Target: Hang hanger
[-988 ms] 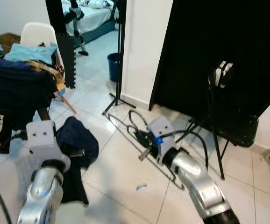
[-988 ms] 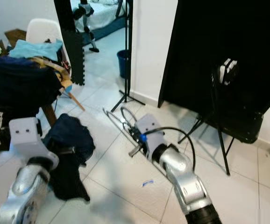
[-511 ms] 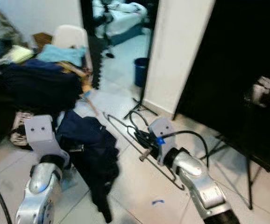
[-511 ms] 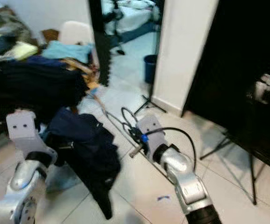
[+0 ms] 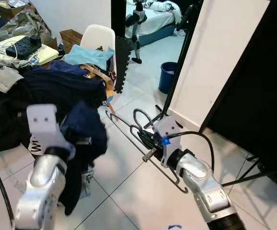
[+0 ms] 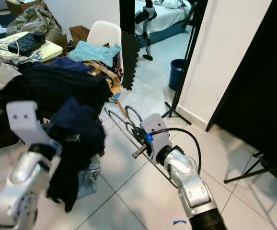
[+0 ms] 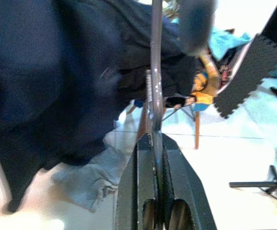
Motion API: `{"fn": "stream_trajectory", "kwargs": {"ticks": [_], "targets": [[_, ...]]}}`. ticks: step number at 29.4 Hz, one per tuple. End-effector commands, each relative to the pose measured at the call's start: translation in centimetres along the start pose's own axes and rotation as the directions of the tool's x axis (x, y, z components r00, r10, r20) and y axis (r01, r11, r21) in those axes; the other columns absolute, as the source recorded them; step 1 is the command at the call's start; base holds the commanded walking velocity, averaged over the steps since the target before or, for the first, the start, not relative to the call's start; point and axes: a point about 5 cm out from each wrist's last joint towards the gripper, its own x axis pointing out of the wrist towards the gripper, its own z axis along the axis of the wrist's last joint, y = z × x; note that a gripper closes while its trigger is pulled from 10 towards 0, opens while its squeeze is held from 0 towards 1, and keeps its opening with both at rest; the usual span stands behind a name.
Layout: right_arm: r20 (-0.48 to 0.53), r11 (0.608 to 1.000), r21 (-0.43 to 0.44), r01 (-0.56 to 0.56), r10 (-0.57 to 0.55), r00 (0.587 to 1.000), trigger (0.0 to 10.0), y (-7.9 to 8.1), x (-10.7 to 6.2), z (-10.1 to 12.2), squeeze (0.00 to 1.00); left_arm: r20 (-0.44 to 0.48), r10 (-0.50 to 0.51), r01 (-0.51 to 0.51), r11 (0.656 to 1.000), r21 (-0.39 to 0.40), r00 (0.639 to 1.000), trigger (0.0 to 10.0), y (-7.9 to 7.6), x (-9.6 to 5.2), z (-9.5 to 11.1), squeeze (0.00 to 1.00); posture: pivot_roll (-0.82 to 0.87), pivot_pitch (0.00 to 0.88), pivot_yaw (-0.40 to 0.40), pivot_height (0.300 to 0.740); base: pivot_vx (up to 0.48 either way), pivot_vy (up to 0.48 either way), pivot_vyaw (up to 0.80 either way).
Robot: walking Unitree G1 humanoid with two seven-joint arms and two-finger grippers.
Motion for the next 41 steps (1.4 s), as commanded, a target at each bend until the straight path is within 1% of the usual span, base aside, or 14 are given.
{"fn": "stream_trajectory", "kwargs": {"ticks": [1, 4, 5, 10, 12, 13, 15, 18, 19, 20, 24, 28, 35, 41], "targets": [[-0.005, 1.0, -0.002, 0.01, -0.01, 1.0, 10.0, -0.3, -0.3, -0.2, 0.0, 0.038, -0.029, 0.029, 1.0, -0.007, 0.999, 10.0, -0.4, 0.1, 1.0, 0.0, -0.05, 0.068, -0.063, 0.74, 0.311, 0.0, 0.0], [-0.007, 1.0, -0.008, 0.01, -0.01, 1.0, 10.0, -0.3, -0.3, -0.2, 0.0, 0.062, -0.026, 0.027, 1.0, -0.009, 0.998, 10.0, -0.4, 0.4, 1.7, 0.0, -0.05, 0.066, -0.062, 0.74, 0.309, 0.0, 0.0], [-0.008, 1.0, -0.01, 0.009, -0.009, 1.0, 10.0, -0.3, -0.3, -0.3, 0.0, 0.08, -0.021, 0.022, 1.0, -0.014, 0.997, 10.0, -0.4, 0.6, 2.3, 0.0, -0.05, 0.066, -0.062, 0.74, 0.307, 0.0, 0.0], [-0.009, 1.0, -0.009, 0.005, -0.005, 1.0, 10.0, -0.2, -0.3, -0.3, 0.0, 0.111, -0.018, 0.019, 1.0, -0.007, 0.994, 10.0, -0.2, 1.0, 3.2, 0.0, -0.04, 0.062, -0.064, 0.74, 0.307, 0.0, 0.0], [-0.009, 1.0, -0.003, -0.001, 0.001, 1.0, 10.0, -0.2, -0.3, -0.4, 0.0, 0.149, -0.021, 0.017, 0.999, 0.028, 0.989, 10.0, 0.1, 1.6, 4.4, 0.0, -0.04, 0.056, -0.068, 0.74, 0.306, 0.0, 0.0], [-0.009, 1.0, -0.003, -0.001, 0.001, 1.0, 10.0, -0.2, -0.3, -0.4, 0.0, 0.149, -0.021, 0.017, 0.999, 0.028, 0.989, 10.0, 0.1, 1.6, 4.4, 0.0, -0.04, 0.056, -0.068, 0.74, 0.304, 0.0, 0.0], [-0.008, 1.0, -0.002, -0.004, 0.004, 1.0, 10.0, -0.2, -0.4, -0.5, 0.0, 0.179, -0.02, 0.011, 0.999, 0.052, 0.984, 10.0, 0.5, 2.2, 5.5, 0.0, -0.04, 0.051, -0.068, 0.74, 0.304, 0.0, 0.0], [-0.008, 1.0, -0.002, -0.005, 0.005, 1.0, 10.0, -0.1, -0.3, -0.5, 0.0, 0.199, -0.016, 0.002, 0.997, 0.071, 0.98, 10.0, 0.8, 2.6, 6.2, 0.0, -0.04, 0.051, -0.069, 0.74, 0.306, 0.0, 0.0], [-0.015, 1.0, -0.012, -0.01, 0.01, 1.0, 10.0, 0.1, -0.2, -0.6, 0.0, 0.24, 0.007, -0.034, 0.993, 0.11, 0.971, 10.0, 1.9, 3.5, 7.7, 0.0, -0.04, 0.046, -0.067, 0.74, 0.307, 0.0, 0.0], [-0.022, 1.0, -0.027, -0.015, 0.014, 1.0, 10.0, 0.2, -0.1, -0.6, 0.0, 0.262, 0.027, -0.062, 0.99, 0.128, 0.965, 10.0, 2.7, 4.1, 8.6, 0.0, -0.04, 0.046, -0.063, 0.74, 0.304, 0.0, 0.0], [-0.032, 1.0, -0.02, -0.014, 0.014, 0.999, 10.0, 0.2, 0.0, -0.7, 0.0, 0.273, 0.041, -0.081, 0.988, 0.134, 0.961, 10.0, 3.2, 4.4, 9.1, 0.0, -0.04, 0.044, -0.061, 0.74, 0.304, 0.0, 0.0], [-0.026, 1.0, -0.015, -0.011, 0.011, 1.0, 10.0, 0.3, 0.1, -0.7, 0.0, 0.286, 0.041, -0.083, 0.987, 0.137, 0.957, 10.0, 3.6, 5.3, 9.8, 0.0, -0.05, 0.044, -0.05, 0.74, 0.302, 0.0, 0.8], [-0.007, 1.0, 0.002, 0.012, -0.012, 1.0, 10.0, 0.2, -0.1, -0.5, 0.0, 0.3, -0.003, -0.038, 0.991, 0.131, 0.954, 10.0, 2.6, 6.1, 10.3, 0.0, -0.05, 0.047, -0.04, 0.74, 0.303, 0.0, 0.0], [-0.002, 1.0, 0.0, 0.016, -0.016, 1.0, 10.0, 0.2, -0.1, -0.4, 0.0, 0.306, -0.02, -0.022, 0.991, 0.133, 0.952, 10.0, 2.4, 6.2, 10.6, 0.0, -0.05, 0.049, -0.041, 0.74, 0.302, 0.0, 0.0]]}}
